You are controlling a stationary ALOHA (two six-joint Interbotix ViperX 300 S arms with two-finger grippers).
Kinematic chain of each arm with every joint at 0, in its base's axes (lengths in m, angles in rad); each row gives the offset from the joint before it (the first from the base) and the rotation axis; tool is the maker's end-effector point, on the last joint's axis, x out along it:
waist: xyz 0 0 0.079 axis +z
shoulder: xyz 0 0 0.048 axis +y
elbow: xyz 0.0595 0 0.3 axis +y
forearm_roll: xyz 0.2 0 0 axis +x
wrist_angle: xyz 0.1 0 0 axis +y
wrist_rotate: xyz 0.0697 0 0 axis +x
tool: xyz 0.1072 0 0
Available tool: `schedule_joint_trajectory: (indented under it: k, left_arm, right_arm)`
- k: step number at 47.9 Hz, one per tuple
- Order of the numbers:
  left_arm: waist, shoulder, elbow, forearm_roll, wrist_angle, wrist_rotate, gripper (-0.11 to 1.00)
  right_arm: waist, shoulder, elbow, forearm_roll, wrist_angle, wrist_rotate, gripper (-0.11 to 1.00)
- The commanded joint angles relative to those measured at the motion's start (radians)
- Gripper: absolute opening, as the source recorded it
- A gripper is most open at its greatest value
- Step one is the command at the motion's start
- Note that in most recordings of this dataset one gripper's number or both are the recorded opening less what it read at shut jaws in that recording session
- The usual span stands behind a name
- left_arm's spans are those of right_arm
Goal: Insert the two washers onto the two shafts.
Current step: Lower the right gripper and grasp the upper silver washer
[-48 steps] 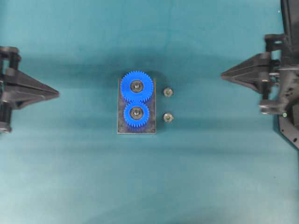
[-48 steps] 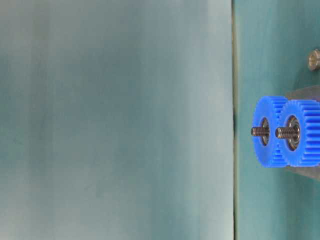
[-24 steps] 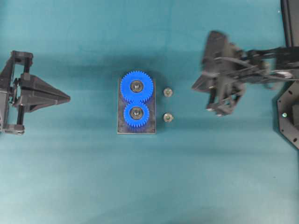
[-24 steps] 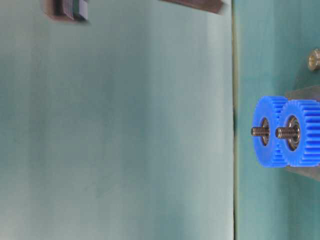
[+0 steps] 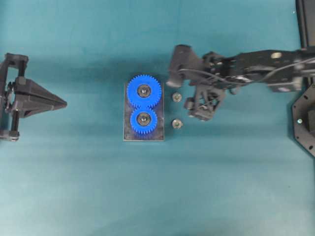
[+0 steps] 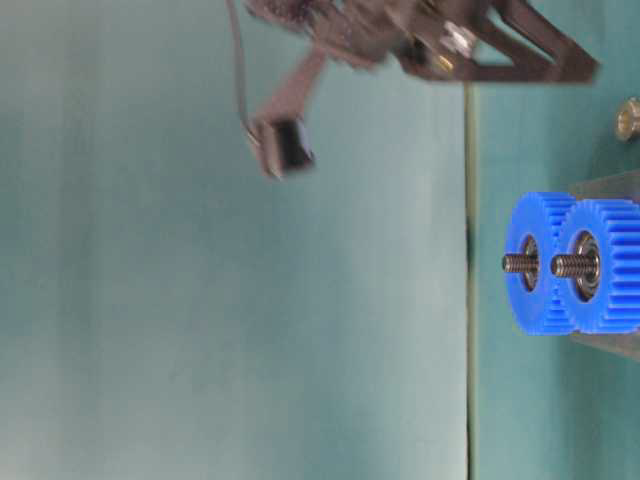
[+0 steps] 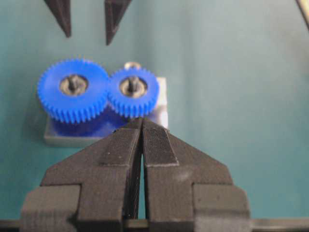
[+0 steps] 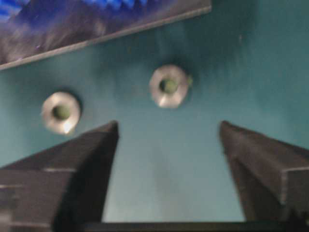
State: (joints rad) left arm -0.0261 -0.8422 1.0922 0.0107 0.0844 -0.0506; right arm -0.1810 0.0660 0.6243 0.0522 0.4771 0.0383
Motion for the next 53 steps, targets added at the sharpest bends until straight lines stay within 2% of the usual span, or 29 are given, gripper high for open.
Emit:
schedule_joint_trajectory:
  k: [1, 13, 41, 48, 53]
  left_arm:
    - [0.002, -0.003, -0.015, 0.003, 0.003, -0.002, 0.00]
    - [0.002, -0.008, -0.011, 0.003, 0.003, -0.002, 0.00]
    - [0.003, -0.008, -0.005, 0.005, 0.003, -0.003, 0.00]
    - [0.002, -0.008, -0.005, 0.003, 0.003, -0.003, 0.00]
    - [0.002, -0.008, -0.005, 0.003, 0.003, -0.003, 0.00]
  right_arm:
    - [-0.011, 0.018, -0.046, -0.008, 0.000, -0.009, 0.83]
    - [-0.014, 0.075, -0.092, -0.008, 0.006, -0.009, 0.83]
    - [0.006, 0.133, -0.097, -0.008, 0.006, -0.006, 0.81]
    - [0.011, 0.138, -0.100, -0.008, 0.005, -0.003, 0.76]
    - [0.012, 0.140, -0.100, -0.008, 0.009, -0.002, 0.67]
